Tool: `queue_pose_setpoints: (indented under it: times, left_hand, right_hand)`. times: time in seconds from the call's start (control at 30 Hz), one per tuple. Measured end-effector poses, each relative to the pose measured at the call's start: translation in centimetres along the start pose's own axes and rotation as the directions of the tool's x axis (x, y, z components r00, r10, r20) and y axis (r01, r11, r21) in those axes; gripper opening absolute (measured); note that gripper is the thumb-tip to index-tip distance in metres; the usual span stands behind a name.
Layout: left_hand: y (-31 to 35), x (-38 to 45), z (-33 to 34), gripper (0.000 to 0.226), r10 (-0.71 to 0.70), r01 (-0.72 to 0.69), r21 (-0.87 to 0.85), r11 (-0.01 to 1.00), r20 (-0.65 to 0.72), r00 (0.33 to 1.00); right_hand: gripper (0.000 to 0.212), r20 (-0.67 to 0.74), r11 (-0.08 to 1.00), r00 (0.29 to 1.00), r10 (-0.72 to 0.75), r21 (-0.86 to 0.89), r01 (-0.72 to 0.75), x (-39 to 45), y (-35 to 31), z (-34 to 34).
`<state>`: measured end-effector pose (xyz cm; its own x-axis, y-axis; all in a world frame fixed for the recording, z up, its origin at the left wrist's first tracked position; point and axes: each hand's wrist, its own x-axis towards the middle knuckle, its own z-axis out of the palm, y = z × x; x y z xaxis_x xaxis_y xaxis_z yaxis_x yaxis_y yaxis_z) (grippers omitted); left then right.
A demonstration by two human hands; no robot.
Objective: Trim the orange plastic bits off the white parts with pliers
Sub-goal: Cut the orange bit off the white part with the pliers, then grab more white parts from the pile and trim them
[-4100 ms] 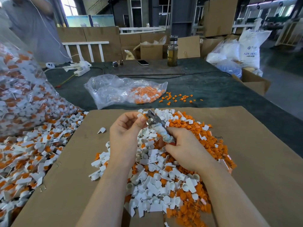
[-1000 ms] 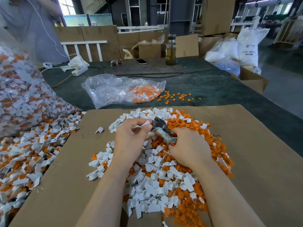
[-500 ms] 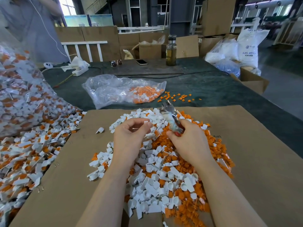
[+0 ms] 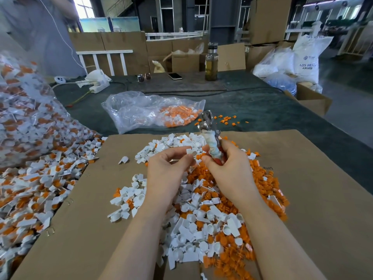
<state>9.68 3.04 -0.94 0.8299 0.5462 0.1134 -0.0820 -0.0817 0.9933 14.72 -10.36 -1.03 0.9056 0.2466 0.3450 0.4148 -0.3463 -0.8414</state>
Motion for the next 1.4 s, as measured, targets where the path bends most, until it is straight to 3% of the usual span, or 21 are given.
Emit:
queue_pose_setpoints:
  times: [0.23,0.43,0.6,0.87,1.4]
  left_hand:
    - [0.2,-0.4,0.3,0.01,0.015,-0.014,0.039,0.999,-0.016,1.0]
    - [0.7,-0.8,0.6,0.008,-0.075,0.083,-0.172,0.982,0.052,0.996]
    - [0.8,-1.1,0.7,0.007,-0.062,0.081,-0.237,0.968,0.087,0.994]
    - [0.8,-1.0,0.6,0.009,0.035,-0.032,-0.071,0.997,0.043,0.998]
    - [0.7,-0.8,0.9,0.01,0.052,-0.052,0.001,0.999,-0.034,0.998]
  right_hand:
    - [0.026,-0.139,0.999,0.99,-0.037,-0.017,0.035,-0.2,-0.4,0.2]
    - [0.025,-0.181,0.998,0.981,-0.066,-0.016,0.064,-0.4,-0.7,0.1]
    - [0.023,-0.2,0.996,0.976,-0.091,-0.024,0.088,-0.5,-0.9,0.1]
    - [0.024,-0.176,0.996,0.981,-0.087,-0.039,0.082,-0.4,-0.7,0.2]
    - [0.023,-0.055,0.991,0.991,-0.118,-0.073,0.114,-0.4,-0.4,0.0]
